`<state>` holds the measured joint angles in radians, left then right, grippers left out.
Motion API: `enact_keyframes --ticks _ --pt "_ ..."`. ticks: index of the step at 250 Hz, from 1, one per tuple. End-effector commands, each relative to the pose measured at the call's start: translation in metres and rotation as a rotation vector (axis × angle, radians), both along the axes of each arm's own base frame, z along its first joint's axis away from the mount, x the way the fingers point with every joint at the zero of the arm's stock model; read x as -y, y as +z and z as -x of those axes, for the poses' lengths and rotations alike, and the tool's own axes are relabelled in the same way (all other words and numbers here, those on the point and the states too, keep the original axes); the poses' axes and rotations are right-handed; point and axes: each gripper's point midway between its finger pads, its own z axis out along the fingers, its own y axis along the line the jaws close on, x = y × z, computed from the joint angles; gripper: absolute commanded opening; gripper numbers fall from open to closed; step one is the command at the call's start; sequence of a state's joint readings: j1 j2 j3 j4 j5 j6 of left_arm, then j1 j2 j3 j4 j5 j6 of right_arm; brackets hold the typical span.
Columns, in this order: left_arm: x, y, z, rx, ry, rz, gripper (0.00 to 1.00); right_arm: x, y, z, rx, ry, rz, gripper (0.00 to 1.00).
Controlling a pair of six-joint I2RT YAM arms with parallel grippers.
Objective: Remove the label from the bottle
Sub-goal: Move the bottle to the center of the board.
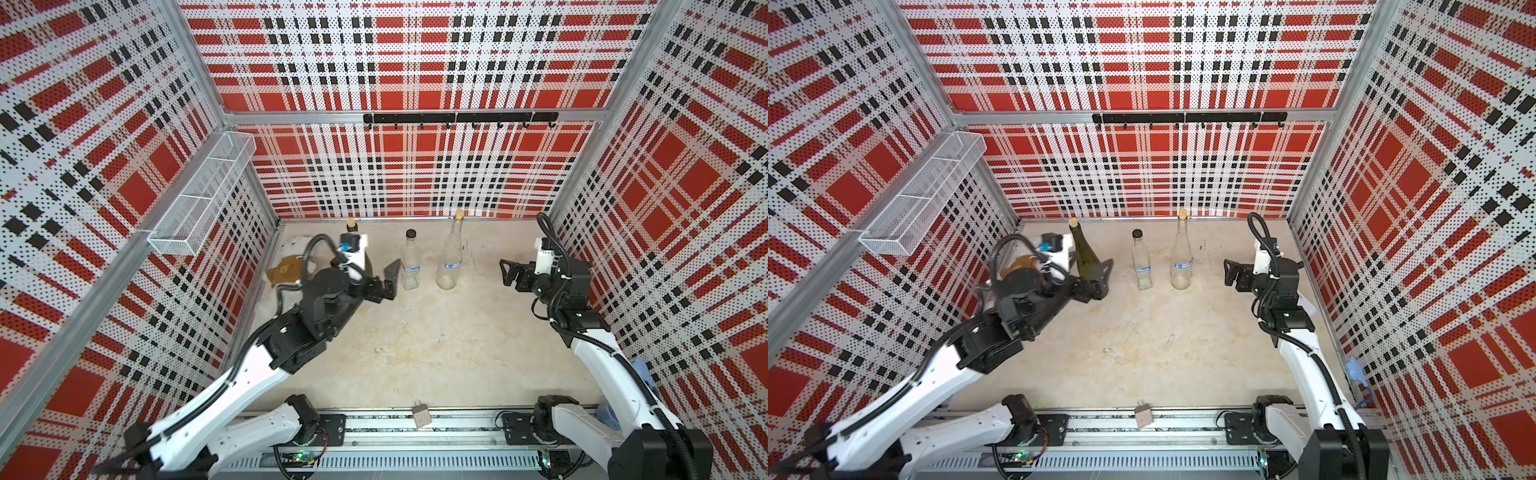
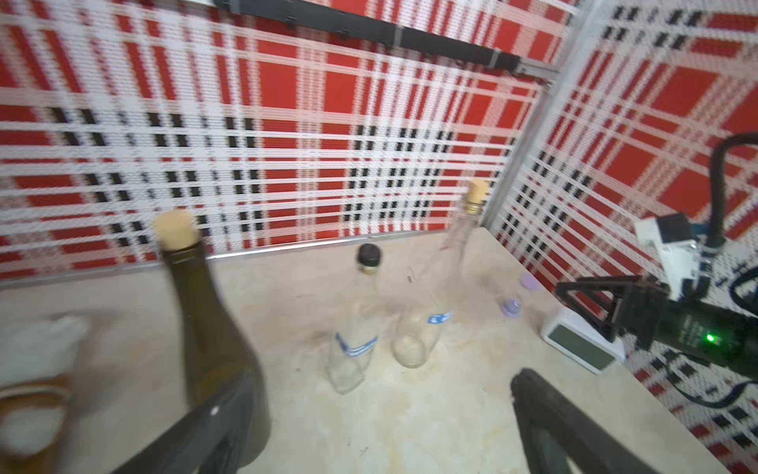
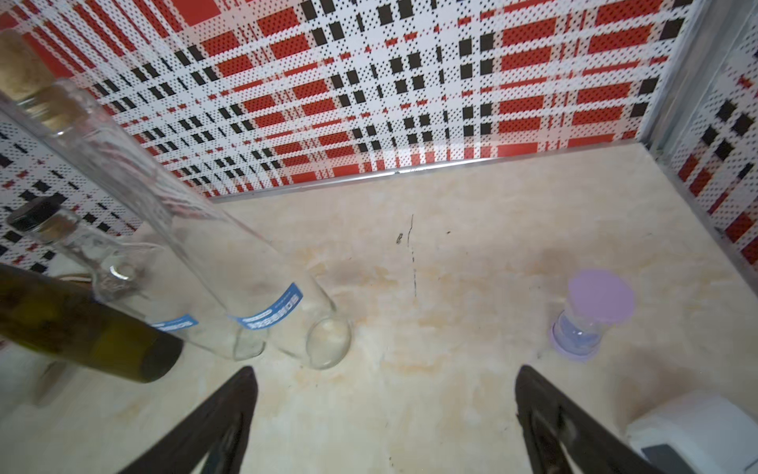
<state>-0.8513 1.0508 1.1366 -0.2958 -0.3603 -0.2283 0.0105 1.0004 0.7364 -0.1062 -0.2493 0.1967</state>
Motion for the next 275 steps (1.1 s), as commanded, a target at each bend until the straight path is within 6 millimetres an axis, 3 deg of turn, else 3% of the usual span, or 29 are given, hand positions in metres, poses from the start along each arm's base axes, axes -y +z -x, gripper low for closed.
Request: enact_keyframes --ticks 1,22,49,88,162,202,275 --pt "0.053 -0.017 -0.019 -0.002 -0.112 -0.131 1.00 -0.011 -0.010 0.019 -0.062 0.056 -0.048 1.00" --pt "0.090 -0.020 -0.036 0.007 -0.206 -0.166 0.99 -0.012 -0.018 0.030 -0.087 0.057 -0.053 1.00" --pt "0.122 -0.023 -0.064 -0.038 -0.303 -0.155 0.99 -0.016 -0.029 0.044 -0.123 0.078 -0.067 1.00" --pt "0.153 -0.016 -0.083 0.006 -0.374 -0.155 1.00 -0.018 -0.038 0.059 -0.162 0.092 -0.073 1.00" --pt "0.171 -0.032 -0.109 -0.024 -0.409 -0.125 0.88 -0.022 -0.033 0.074 -0.126 0.130 -0.059 0.95" --pt "0.166 -0.042 -0.130 -0.050 -0.373 -0.104 0.83 -0.028 -0.034 0.076 -0.144 0.160 -0.074 0.84" --pt "0.164 -0.047 -0.154 -0.045 -0.321 -0.089 0.81 -0.028 -0.034 0.079 -0.143 0.157 -0.085 0.82"
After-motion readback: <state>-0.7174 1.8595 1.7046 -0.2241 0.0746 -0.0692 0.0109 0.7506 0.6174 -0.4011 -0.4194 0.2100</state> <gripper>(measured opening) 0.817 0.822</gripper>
